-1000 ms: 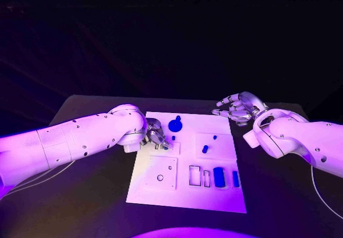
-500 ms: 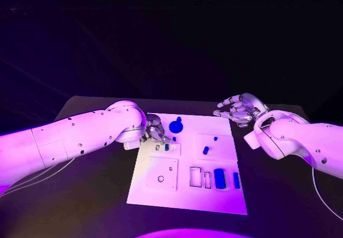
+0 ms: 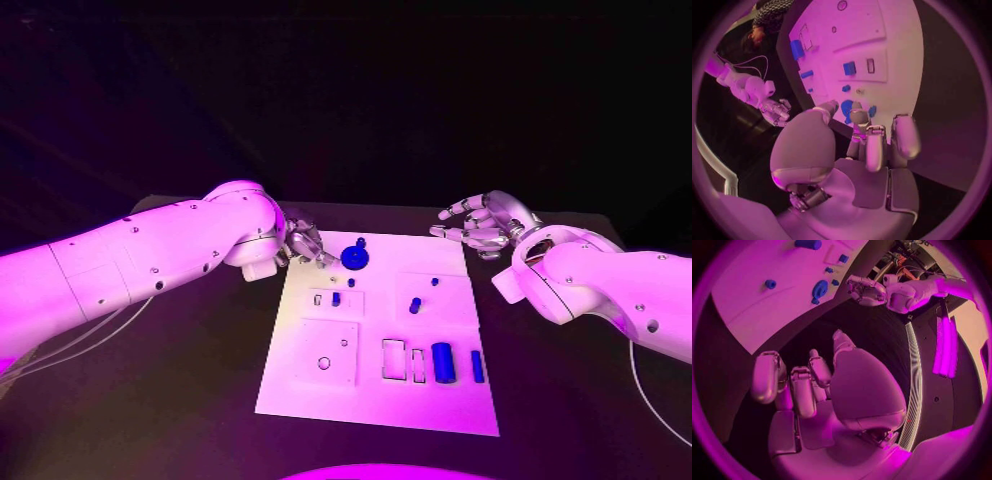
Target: Assemble the parts on the task board
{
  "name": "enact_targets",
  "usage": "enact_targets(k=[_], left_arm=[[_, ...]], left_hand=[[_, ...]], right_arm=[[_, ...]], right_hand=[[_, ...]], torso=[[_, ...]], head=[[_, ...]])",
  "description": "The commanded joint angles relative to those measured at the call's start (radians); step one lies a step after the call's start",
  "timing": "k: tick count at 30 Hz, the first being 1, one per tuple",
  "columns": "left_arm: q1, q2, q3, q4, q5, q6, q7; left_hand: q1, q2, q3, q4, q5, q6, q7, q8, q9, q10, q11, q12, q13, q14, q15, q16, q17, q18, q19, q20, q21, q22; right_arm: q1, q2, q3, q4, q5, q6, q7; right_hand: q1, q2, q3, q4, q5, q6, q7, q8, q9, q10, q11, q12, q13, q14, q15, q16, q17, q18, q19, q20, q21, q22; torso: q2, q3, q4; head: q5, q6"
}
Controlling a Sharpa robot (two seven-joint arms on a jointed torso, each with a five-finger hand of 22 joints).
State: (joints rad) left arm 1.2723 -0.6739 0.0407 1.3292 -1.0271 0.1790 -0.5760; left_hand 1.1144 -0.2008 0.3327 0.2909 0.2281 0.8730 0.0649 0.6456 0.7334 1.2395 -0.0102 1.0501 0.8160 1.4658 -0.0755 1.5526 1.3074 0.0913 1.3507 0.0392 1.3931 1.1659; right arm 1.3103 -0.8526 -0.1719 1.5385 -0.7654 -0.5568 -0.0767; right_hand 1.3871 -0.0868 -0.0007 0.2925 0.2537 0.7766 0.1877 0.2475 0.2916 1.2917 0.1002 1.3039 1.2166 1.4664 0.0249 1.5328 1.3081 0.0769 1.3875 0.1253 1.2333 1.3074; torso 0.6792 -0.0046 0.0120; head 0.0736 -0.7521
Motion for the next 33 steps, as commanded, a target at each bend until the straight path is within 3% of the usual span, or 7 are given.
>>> enact_targets(k=[1, 8, 15, 19, 33], left_arm=[[0.017, 0.011, 0.002, -0.032, 0.014, -0.009, 0.032], [0.035, 0.032, 0.003, -0.101, -0.004, 0.024, 0.037], [0.039, 0.062, 0.003, -0.174, -0.010, 0.053, 0.040], [0.040, 0.082, 0.001, -0.210, -0.010, 0.072, 0.043], [0.035, 0.152, -0.022, -0.319, 0.009, 0.092, 0.069]], left_hand=[[0.028, 0.003, -0.008, 0.000, 0.005, -0.027, 0.014, -0.035, -0.022, -0.009, 0.013, -0.003, -0.007, 0.092, 0.017, -0.007, 0.222, -0.008, -0.005, 0.010, -0.004, -0.005], [0.061, 0.019, 0.003, -0.001, 0.011, -0.023, 0.019, -0.058, -0.041, -0.013, 0.019, -0.001, -0.010, 0.092, 0.024, -0.008, 0.221, -0.007, -0.006, 0.019, -0.006, -0.006], [0.061, 0.020, 0.004, 0.001, 0.009, -0.023, 0.021, -0.062, -0.044, -0.015, 0.020, -0.001, -0.011, 0.091, 0.025, -0.009, 0.219, -0.006, -0.008, 0.020, -0.008, -0.010], [0.037, 0.016, -0.011, 0.003, 0.002, -0.016, 0.025, -0.069, -0.052, -0.016, 0.024, 0.003, -0.010, 0.091, 0.028, -0.009, 0.219, -0.006, -0.009, 0.024, -0.008, -0.010], [-0.010, 0.017, -0.053, 0.004, -0.011, -0.009, 0.024, -0.076, -0.059, -0.020, 0.025, 0.008, -0.012, 0.090, 0.030, -0.010, 0.217, -0.004, -0.014, 0.027, -0.011, -0.015]], right_arm=[[-0.001, 0.001, 0.000, -0.001, -0.009, 0.012, 0.009], [-0.001, 0.003, 0.000, 0.000, -0.008, 0.012, 0.009], [0.000, 0.004, 0.000, 0.002, -0.008, 0.012, 0.008], [0.000, 0.005, 0.000, 0.003, -0.008, 0.011, 0.009], [0.000, 0.010, 0.000, 0.006, -0.008, 0.001, 0.023]], right_hand=[[-0.007, 0.004, 0.001, -0.001, -0.007, -0.004, -0.002, 0.005, -0.001, -0.001, -0.001, -0.004, 0.001, 0.075, -0.002, -0.003, 0.141, 0.007, -0.003, 0.001, -0.006, 0.003], [-0.008, 0.005, 0.001, -0.001, -0.006, -0.004, -0.002, 0.006, -0.002, 0.000, -0.001, -0.004, 0.001, 0.075, -0.002, -0.003, 0.141, 0.006, -0.003, 0.000, -0.005, 0.004], [-0.008, 0.005, 0.001, -0.001, -0.006, -0.004, -0.002, 0.006, -0.002, 0.000, -0.001, -0.004, 0.001, 0.075, -0.002, -0.003, 0.141, 0.006, -0.003, 0.000, -0.005, 0.004], [-0.008, 0.005, 0.001, -0.001, -0.006, -0.004, -0.002, 0.006, -0.002, 0.000, -0.001, -0.004, 0.001, 0.075, -0.002, -0.003, 0.141, 0.006, -0.003, 0.000, -0.005, 0.004], [-0.009, 0.006, 0.001, -0.002, -0.006, -0.004, -0.003, 0.007, -0.002, -0.006, -0.001, -0.009, -0.007, 0.074, -0.002, -0.004, 0.137, 0.008, -0.005, 0.000, -0.011, 0.000]], torso=[[0.001, 0.0006, -0.0016], [0.003, -0.0002, -0.0024], [0.002, 0.0004, 0.0003], [0.003, -0.0011, -0.0011], [0.003, -0.0006, -0.0026]], head=[[0.001, 0.001], [0.003, 0.005], [0.003, 0.002], [0.005, 0.002], [0.003, -0.006]])
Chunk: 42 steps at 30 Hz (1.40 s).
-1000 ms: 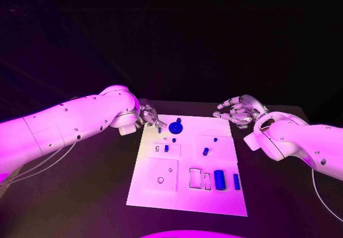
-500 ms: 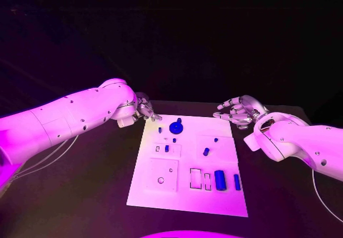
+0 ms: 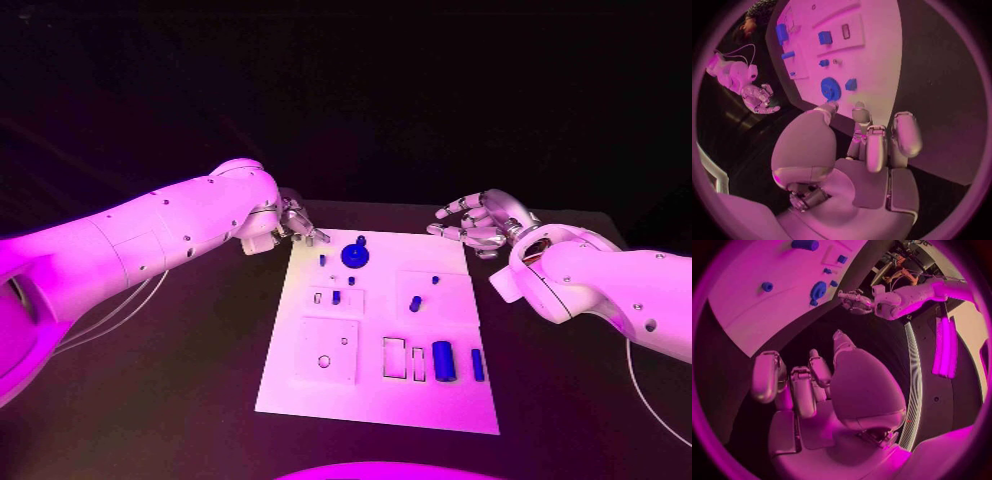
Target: Assemble the parts on the task board
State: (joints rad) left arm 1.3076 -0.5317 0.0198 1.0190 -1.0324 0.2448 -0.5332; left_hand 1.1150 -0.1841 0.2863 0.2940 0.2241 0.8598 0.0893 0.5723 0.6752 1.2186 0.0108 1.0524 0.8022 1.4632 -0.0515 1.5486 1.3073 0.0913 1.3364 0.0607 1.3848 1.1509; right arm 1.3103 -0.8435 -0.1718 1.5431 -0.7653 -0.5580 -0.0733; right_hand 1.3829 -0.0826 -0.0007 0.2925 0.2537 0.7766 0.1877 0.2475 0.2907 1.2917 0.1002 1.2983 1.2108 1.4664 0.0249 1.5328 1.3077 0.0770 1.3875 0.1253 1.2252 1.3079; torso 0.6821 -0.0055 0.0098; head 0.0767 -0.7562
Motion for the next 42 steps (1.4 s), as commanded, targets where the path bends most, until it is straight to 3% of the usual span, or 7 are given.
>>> enact_targets(k=[1, 7, 19, 42], left_arm=[[-0.001, 0.013, -0.003, -0.012, 0.016, 0.029, 0.028], [-0.004, 0.026, -0.014, -0.029, 0.023, 0.040, 0.033], [-0.008, 0.039, -0.023, -0.050, 0.028, 0.069, 0.037], [-0.020, 0.047, -0.029, -0.067, 0.046, 0.082, 0.055]], left_hand=[[-0.014, 0.002, -0.010, 0.001, -0.009, 0.005, -0.001, -0.003, -0.001, 0.001, 0.004, 0.007, 0.002, 0.093, 0.006, -0.006, 0.217, -0.004, 0.001, 0.006, -0.003, 0.001], [-0.017, 0.003, -0.014, 0.000, -0.012, 0.006, -0.001, -0.003, -0.002, 0.001, 0.003, 0.007, 0.002, 0.093, 0.006, -0.006, 0.217, -0.004, 0.001, 0.005, -0.003, 0.000], [0.001, 0.013, -0.013, -0.003, -0.009, 0.010, -0.003, -0.004, -0.003, 0.000, 0.002, 0.009, 0.003, 0.093, 0.005, -0.005, 0.218, -0.004, 0.001, 0.005, -0.003, 0.002], [0.060, 0.032, 0.000, -0.005, -0.003, 0.024, -0.007, -0.005, -0.007, 0.002, -0.002, 0.017, 0.007, 0.094, 0.003, -0.003, 0.221, -0.005, 0.003, 0.003, 0.000, 0.008]], right_arm=[[0.000, 0.002, 0.000, 0.002, -0.008, 0.002, 0.020], [0.000, 0.003, 0.000, 0.002, -0.008, 0.002, 0.020], [0.000, 0.003, 0.000, 0.002, -0.008, 0.003, 0.021], [-0.001, 0.003, 0.000, 0.001, -0.004, 0.002, 0.024]], right_hand=[[-0.004, 0.002, 0.001, -0.002, -0.006, -0.004, -0.003, 0.007, -0.001, -0.007, -0.001, -0.005, -0.003, 0.074, -0.002, -0.005, 0.137, 0.008, -0.006, 0.000, -0.003, 0.000], [-0.004, 0.002, 0.001, -0.002, -0.006, -0.005, -0.003, 0.007, -0.001, -0.009, -0.002, -0.007, -0.005, 0.074, -0.002, -0.005, 0.137, 0.008, -0.006, 0.000, -0.004, -0.001], [-0.004, 0.002, 0.001, -0.002, -0.006, -0.005, -0.003, 0.007, -0.001, -0.009, -0.002, -0.007, -0.005, 0.074, -0.002, -0.005, 0.137, 0.008, -0.006, 0.000, -0.004, -0.001], [-0.004, 0.006, 0.003, -0.002, -0.006, -0.005, -0.003, 0.009, -0.001, -0.006, -0.002, -0.005, -0.004, 0.074, -0.003, -0.005, 0.137, 0.007, -0.004, 0.000, -0.001, 0.001]], torso=[[-0.001, 0.0008, -0.0001], [-0.002, 0.0011, 0.0010], [-0.002, 0.0011, 0.0021], [-0.002, 0.0012, 0.0016]], head=[[-0.001, -0.003], [-0.002, -0.006], [-0.002, -0.005], [-0.002, -0.007]])
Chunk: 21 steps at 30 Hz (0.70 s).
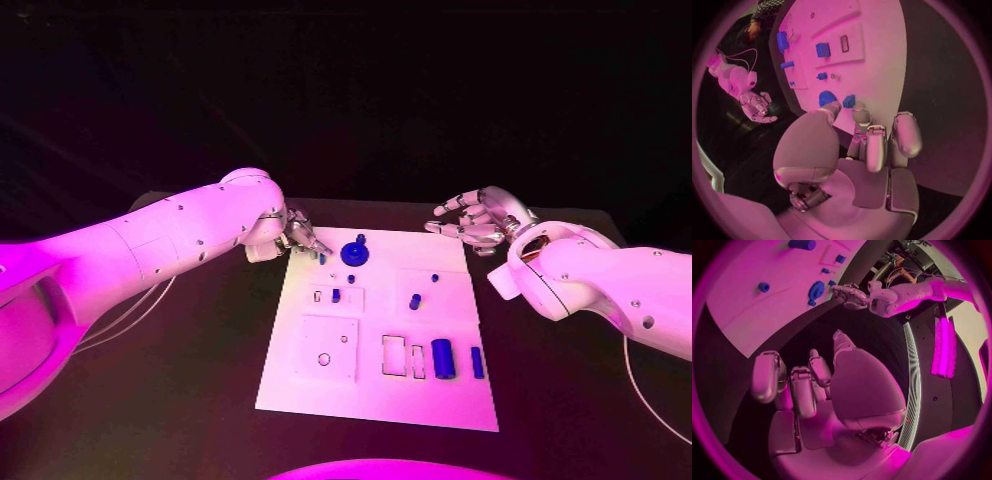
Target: Assemble the parts on the task board
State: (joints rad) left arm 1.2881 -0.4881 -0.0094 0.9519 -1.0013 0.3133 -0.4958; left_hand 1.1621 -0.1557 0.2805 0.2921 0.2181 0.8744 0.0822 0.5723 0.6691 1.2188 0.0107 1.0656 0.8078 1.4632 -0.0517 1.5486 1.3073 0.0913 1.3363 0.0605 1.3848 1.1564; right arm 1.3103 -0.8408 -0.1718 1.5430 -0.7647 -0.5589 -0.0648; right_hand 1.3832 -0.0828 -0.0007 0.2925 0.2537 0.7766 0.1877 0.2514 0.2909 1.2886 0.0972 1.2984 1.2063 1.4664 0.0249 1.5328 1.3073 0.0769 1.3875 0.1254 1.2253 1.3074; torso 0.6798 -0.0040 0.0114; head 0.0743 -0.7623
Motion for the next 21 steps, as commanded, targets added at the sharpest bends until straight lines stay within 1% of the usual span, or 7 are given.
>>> enact_targets(k=[1, 4, 6, 10, 17, 19, 21], left_arm=[[0.000, 0.003, 0.000, 0.001, 0.016, 0.012, 0.018], [0.000, 0.003, 0.000, 0.000, 0.024, 0.011, 0.021], [0.000, 0.003, 0.000, 0.000, 0.026, 0.011, 0.022], [0.000, 0.004, -0.001, -0.001, 0.031, 0.011, 0.025], [0.000, 0.005, -0.001, -0.003, 0.035, 0.016, 0.031], [0.000, 0.005, -0.001, -0.003, 0.036, 0.018, 0.031], [0.000, 0.006, -0.001, -0.004, 0.036, 0.021, 0.031]], left_hand=[[0.020, 0.008, 0.009, -0.003, 0.003, 0.012, -0.001, -0.005, -0.001, 0.004, -0.003, 0.006, 0.004, 0.094, 0.002, -0.002, 0.222, -0.005, 0.003, 0.002, 0.000, 0.003], [0.033, 0.017, 0.017, -0.003, 0.003, 0.016, -0.003, -0.005, -0.002, 0.007, -0.005, 0.008, 0.005, 0.095, 0.000, -0.001, 0.224, -0.005, 0.004, 0.001, 0.001, 0.005], [0.054, 0.026, 0.031, -0.004, 0.003, 0.019, -0.006, -0.004, -0.003, 0.008, -0.007, 0.009, 0.006, 0.095, -0.001, 0.000, 0.225, -0.006, 0.005, 0.000, 0.002, 0.007], [0.084, 0.036, 0.055, -0.007, 0.003, 0.022, -0.009, -0.004, -0.003, 0.010, -0.010, 0.010, 0.005, 0.096, -0.004, 0.001, 0.227, -0.006, 0.006, -0.003, 0.003, 0.010], [0.139, 0.045, 0.107, -0.015, 0.003, 0.023, -0.012, -0.004, -0.003, 0.012, -0.013, 0.007, 0.001, 0.097, -0.006, 0.002, 0.229, -0.007, 0.006, -0.006, 0.003, 0.011], [0.145, 0.046, 0.114, -0.016, 0.003, 0.023, -0.013, -0.004, -0.003, 0.012, -0.014, 0.007, 0.001, 0.097, -0.007, 0.002, 0.229, -0.007, 0.006, -0.006, 0.003, 0.011], [0.160, 0.047, 0.137, -0.020, 0.003, 0.024, -0.014, -0.002, -0.002, 0.013, -0.015, 0.005, 0.000, 0.097, -0.008, 0.003, 0.230, -0.007, 0.006, -0.007, 0.003, 0.012]], right_arm=[[0.000, 0.001, 0.000, 0.001, -0.005, 0.003, 0.016], [0.000, 0.001, 0.000, 0.001, -0.004, 0.003, 0.015], [0.000, 0.001, 0.000, 0.001, -0.004, 0.004, 0.015], [0.000, 0.001, 0.000, 0.001, -0.004, 0.004, 0.015], [0.000, 0.002, 0.000, 0.001, -0.004, 0.006, 0.014], [0.000, 0.002, 0.000, 0.001, -0.004, 0.006, 0.015], [0.000, 0.002, 0.000, 0.000, -0.004, 0.006, 0.015]], right_hand=[[-0.004, 0.006, 0.003, -0.002, -0.006, -0.005, -0.003, 0.005, -0.001, -0.003, 0.001, -0.005, 0.001, 0.074, -0.003, -0.005, 0.137, 0.007, -0.004, 0.000, -0.002, 0.002], [-0.004, 0.006, 0.003, -0.002, -0.006, -0.005, -0.003, 0.005, -0.001, -0.003, 0.001, -0.005, 0.001, 0.074, -0.003, -0.005, 0.137, 0.007, -0.004, 0.000, -0.002, 0.002], [-0.004, 0.006, 0.003, -0.002, -0.006, -0.005, -0.003, 0.005, -0.001, -0.003, 0.001, -0.005, 0.001, 0.074, -0.003, -0.005, 0.137, 0.007, -0.004, 0.000, -0.002, 0.002], [-0.004, 0.006, 0.003, -0.002, -0.006, -0.005, -0.003, 0.005, -0.001, -0.003, 0.001, -0.005, 0.001, 0.074, -0.003, -0.005, 0.137, 0.007, -0.004, 0.000, -0.002, 0.002], [-0.004, 0.006, 0.003, -0.002, -0.006, -0.005, -0.003, 0.005, -0.001, -0.003, 0.001, -0.005, 0.001, 0.074, -0.003, -0.005, 0.137, 0.007, -0.004, 0.000, -0.002, 0.002], [-0.004, 0.006, 0.003, -0.002, -0.006, -0.005, -0.003, 0.005, -0.001, -0.003, 0.001, -0.005, 0.001, 0.074, -0.003, -0.005, 0.137, 0.007, -0.004, 0.000, -0.002, 0.002], [-0.004, 0.006, 0.003, -0.002, -0.006, -0.005, -0.003, 0.005, -0.001, -0.003, 0.001, -0.005, 0.001, 0.074, -0.003, -0.005, 0.137, 0.007, -0.004, 0.000, -0.002, 0.002]], torso=[[0.000, -0.0004, -0.0002], [0.000, -0.0001, -0.0003], [0.000, 0.0001, 0.0001], [0.001, 0.0000, 0.0005], [0.000, -0.0003, 0.0004], [0.000, -0.0001, 0.0001], [0.000, 0.0000, 0.0001]], head=[[0.001, -0.001], [0.000, -0.002], [0.000, -0.002], [0.000, -0.003], [0.000, -0.005], [0.000, -0.005], [0.000, -0.005]])
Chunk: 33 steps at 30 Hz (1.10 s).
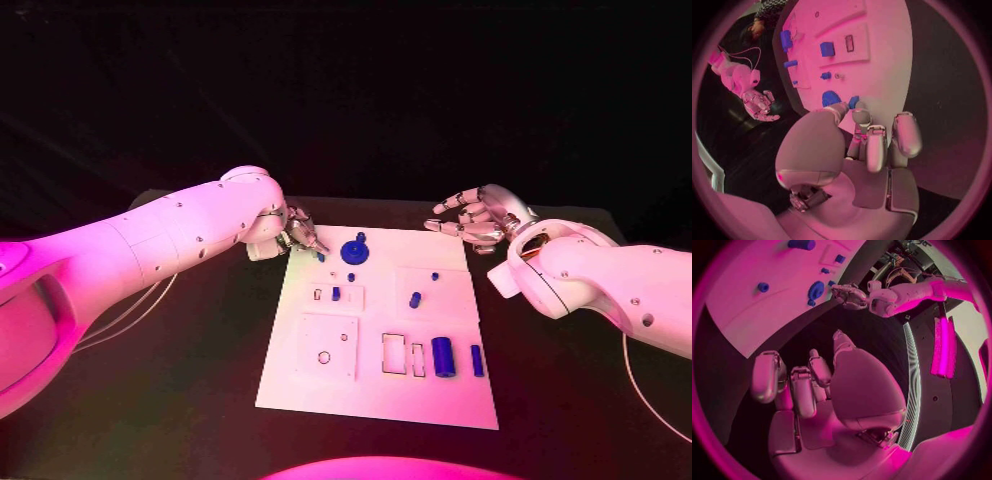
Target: Assemble the parts on the task board
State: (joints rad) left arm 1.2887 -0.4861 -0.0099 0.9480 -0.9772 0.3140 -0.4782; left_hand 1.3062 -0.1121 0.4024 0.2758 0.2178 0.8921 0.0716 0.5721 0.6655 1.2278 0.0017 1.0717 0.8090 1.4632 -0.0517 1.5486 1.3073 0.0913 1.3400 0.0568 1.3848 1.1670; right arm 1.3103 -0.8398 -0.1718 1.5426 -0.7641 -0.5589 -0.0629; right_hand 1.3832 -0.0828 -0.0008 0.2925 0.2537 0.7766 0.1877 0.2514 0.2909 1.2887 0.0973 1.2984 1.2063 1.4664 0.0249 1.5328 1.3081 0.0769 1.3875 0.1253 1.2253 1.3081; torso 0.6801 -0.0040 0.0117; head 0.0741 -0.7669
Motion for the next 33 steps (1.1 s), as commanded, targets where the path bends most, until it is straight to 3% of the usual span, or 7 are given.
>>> enact_targets(k=[1, 9, 16, 23, 25, 26, 33], left_arm=[[-0.001, 0.004, -0.001, -0.001, 0.012, 0.022, 0.014], [-0.001, 0.000, -0.001, -0.001, 0.014, 0.027, 0.013], [-0.001, -0.014, -0.002, 0.012, 0.035, 0.014, 0.017], [-0.001, -0.054, -0.002, 0.067, 0.102, -0.027, 0.036], [-0.001, -0.074, -0.002, 0.096, 0.130, -0.045, 0.043], [-0.001, -0.087, -0.002, 0.117, 0.145, -0.057, 0.047], [-0.001, -0.160, -0.002, 0.239, 0.171, -0.104, 0.057]], left_hand=[[0.020, 0.003, 0.023, -0.005, 0.003, 0.006, -0.004, -0.001, 0.003, 0.005, -0.006, 0.000, 0.000, 0.097, -0.008, 0.003, 0.230, -0.006, 0.001, -0.003, 0.003, 0.000], [0.047, -0.011, 0.152, -0.037, 0.006, -0.001, -0.002, 0.011, 0.016, 0.011, -0.006, -0.005, -0.006, 0.098, -0.008, 0.004, 0.232, -0.007, 0.001, -0.005, 0.003, 0.003], [0.009, -0.058, 0.346, -0.127, 0.028, -0.006, 0.005, 0.039, 0.044, 0.024, -0.002, -0.004, -0.003, 0.099, -0.005, 0.008, 0.237, -0.008, 0.005, -0.001, 0.008, 0.012], [-0.045, -0.095, 0.421, -0.185, 0.115, 0.017, -0.002, 0.058, 0.063, 0.055, -0.010, 0.017, 0.025, 0.102, -0.011, 0.011, 0.244, -0.013, 0.023, -0.007, 0.023, 0.042], [-0.051, -0.099, 0.426, -0.192, 0.130, 0.022, -0.004, 0.061, 0.066, 0.062, -0.012, 0.022, 0.032, 0.102, -0.013, 0.013, 0.246, -0.015, 0.028, -0.008, 0.028, 0.050], [-0.060, -0.108, 0.433, -0.203, 0.157, 0.030, -0.007, 0.063, 0.068, 0.073, -0.015, 0.032, 0.045, 0.103, -0.015, 0.014, 0.250, -0.018, 0.036, -0.011, 0.035, 0.064], [-0.081, -0.121, 0.444, -0.227, 0.212, 0.048, -0.013, 0.062, 0.072, 0.093, -0.020, 0.045, 0.068, 0.106, -0.020, 0.019, 0.257, -0.021, 0.045, -0.016, 0.044, 0.080]], right_arm=[[0.000, 0.001, 0.000, 0.001, -0.005, 0.006, 0.013], [0.000, 0.001, 0.000, 0.000, -0.005, 0.007, 0.013], [-0.001, 0.002, 0.000, -0.002, -0.005, 0.007, 0.013], [-0.001, 0.001, 0.000, -0.003, -0.005, 0.008, 0.013], [-0.001, 0.000, 0.000, -0.003, -0.005, 0.008, 0.013], [-0.001, 0.000, 0.000, -0.004, -0.005, 0.008, 0.013], [-0.001, -0.004, 0.000, -0.004, -0.004, 0.007, 0.012]], right_hand=[[-0.004, 0.006, 0.003, -0.002, -0.006, -0.005, -0.003, 0.005, -0.002, -0.003, 0.001, -0.005, 0.001, 0.074, -0.003, -0.005, 0.137, 0.007, -0.004, 0.000, -0.002, 0.001], [-0.004, 0.006, 0.003, -0.002, -0.006, -0.005, -0.003, 0.005, -0.002, -0.003, 0.001, -0.005, 0.001, 0.074, -0.003, -0.005, 0.137, 0.007, -0.004, 0.000, -0.002, 0.001], [-0.004, 0.006, 0.003, -0.002, -0.006, -0.005, -0.003, 0.005, -0.002, -0.003, 0.001, -0.005, 0.001, 0.074, -0.003, -0.005, 0.137, 0.007, -0.004, 0.000, -0.002, 0.001], [-0.003, 0.010, 0.005, -0.002, -0.006, -0.004, -0.004, 0.007, -0.002, 0.000, 0.000, -0.003, 0.003, 0.074, -0.003, -0.006, 0.135, 0.007, -0.004, 0.000, -0.003, 0.000], [-0.003, 0.010, 0.005, -0.002, -0.006, -0.004, -0.004, 0.007, -0.002, 0.000, 0.000, -0.003, 0.003, 0.074, -0.003, -0.006, 0.135, 0.007, -0.004, 0.000, -0.003, 0.000], [-0.003, 0.010, 0.005, -0.002, -0.006, -0.004, -0.004, 0.007, -0.002, 0.000, 0.000, -0.003, 0.003, 0.074, -0.003, -0.006, 0.135, 0.007, -0.004, 0.000, -0.003, 0.000], [-0.003, 0.010, 0.005, -0.002, -0.006, -0.004, -0.004, 0.007, -0.002, 0.000, 0.000, -0.003, 0.003, 0.074, -0.003, -0.006, 0.135, 0.007, -0.004, 0.000, -0.003, 0.000]], torso=[[0.000, 0.0000, -0.0004], [0.000, 0.0007, -0.0006], [0.000, 0.0008, -0.0001], [-0.002, 0.0009, 0.0008], [-0.002, 0.0007, 0.0007], [-0.002, 0.0006, 0.0009], [-0.003, 0.0012, 0.0023]], head=[[0.000, -0.001], [0.000, -0.001], [0.002, -0.001], [0.003, -0.001], [0.003, -0.001], [0.003, -0.001], [0.007, -0.001]])
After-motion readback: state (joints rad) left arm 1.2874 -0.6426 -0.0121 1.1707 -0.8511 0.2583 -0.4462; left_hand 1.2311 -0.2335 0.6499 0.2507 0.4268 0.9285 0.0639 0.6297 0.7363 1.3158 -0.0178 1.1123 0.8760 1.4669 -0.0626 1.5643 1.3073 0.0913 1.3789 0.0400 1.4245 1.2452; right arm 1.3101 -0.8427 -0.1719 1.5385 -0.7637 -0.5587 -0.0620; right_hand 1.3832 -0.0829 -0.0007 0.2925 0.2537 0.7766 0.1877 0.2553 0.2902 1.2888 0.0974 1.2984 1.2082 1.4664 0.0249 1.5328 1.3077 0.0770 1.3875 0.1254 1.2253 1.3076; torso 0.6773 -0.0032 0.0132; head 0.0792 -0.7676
